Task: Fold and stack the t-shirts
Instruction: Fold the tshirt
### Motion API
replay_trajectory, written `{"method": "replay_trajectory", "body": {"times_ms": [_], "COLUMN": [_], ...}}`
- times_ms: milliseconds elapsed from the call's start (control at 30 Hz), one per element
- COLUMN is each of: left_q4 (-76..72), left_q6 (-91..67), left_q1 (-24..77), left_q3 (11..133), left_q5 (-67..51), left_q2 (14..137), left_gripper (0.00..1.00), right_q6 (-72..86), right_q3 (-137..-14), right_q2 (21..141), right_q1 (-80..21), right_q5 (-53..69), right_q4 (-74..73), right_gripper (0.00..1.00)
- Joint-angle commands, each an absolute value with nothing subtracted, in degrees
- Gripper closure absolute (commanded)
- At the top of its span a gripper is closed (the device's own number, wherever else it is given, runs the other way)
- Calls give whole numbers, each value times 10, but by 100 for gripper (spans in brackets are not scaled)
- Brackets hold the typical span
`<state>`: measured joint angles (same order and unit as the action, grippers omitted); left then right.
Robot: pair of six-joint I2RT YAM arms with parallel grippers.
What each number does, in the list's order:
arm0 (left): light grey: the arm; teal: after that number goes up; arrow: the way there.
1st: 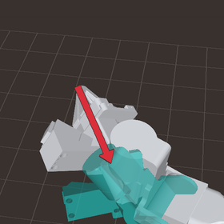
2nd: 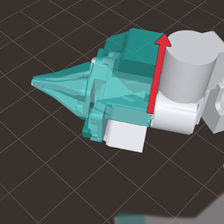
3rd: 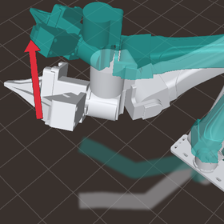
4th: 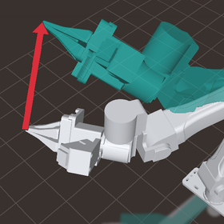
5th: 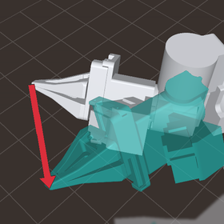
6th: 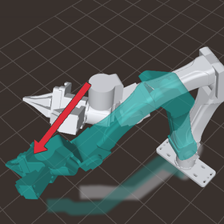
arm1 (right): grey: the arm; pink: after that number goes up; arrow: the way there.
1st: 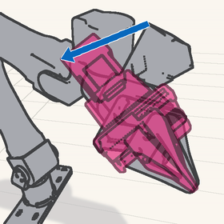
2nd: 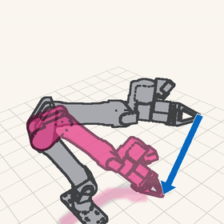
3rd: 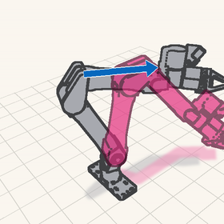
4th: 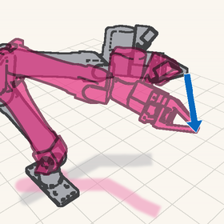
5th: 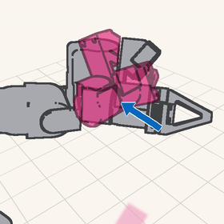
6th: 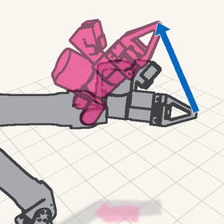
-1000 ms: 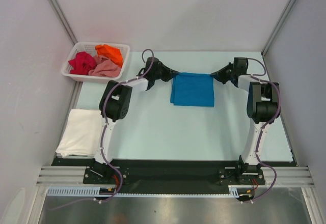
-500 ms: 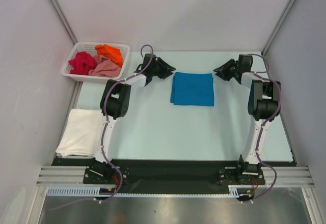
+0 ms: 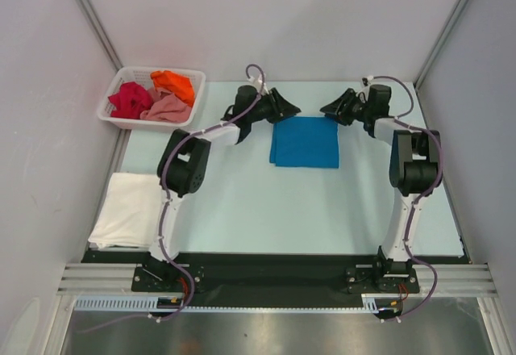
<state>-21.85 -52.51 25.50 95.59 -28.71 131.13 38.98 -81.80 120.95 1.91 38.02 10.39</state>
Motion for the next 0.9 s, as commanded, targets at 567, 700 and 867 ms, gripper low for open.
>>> {"method": "replay_trajectory", "body": {"times_ms": [567, 700, 867], "left_q4": [-240, -243, -279], "left_q6": [-586, -533, -526], "left_q1": [214, 225, 257], "left_q3": [1076, 968, 832], "left_q5": [-338, -326, -308], "left_q2": [1469, 1348, 1215], "left_gripper": [62, 60, 59], "right_q6": [519, 452, 461], "right_q3": [-836, -796, -716], "right_q2": [1339, 1239, 1118], "right_q1": [80, 76, 41], "right_q5": [480, 457, 453], "right_q4": [299, 205, 209], "right_gripper": [74, 73, 72]}}
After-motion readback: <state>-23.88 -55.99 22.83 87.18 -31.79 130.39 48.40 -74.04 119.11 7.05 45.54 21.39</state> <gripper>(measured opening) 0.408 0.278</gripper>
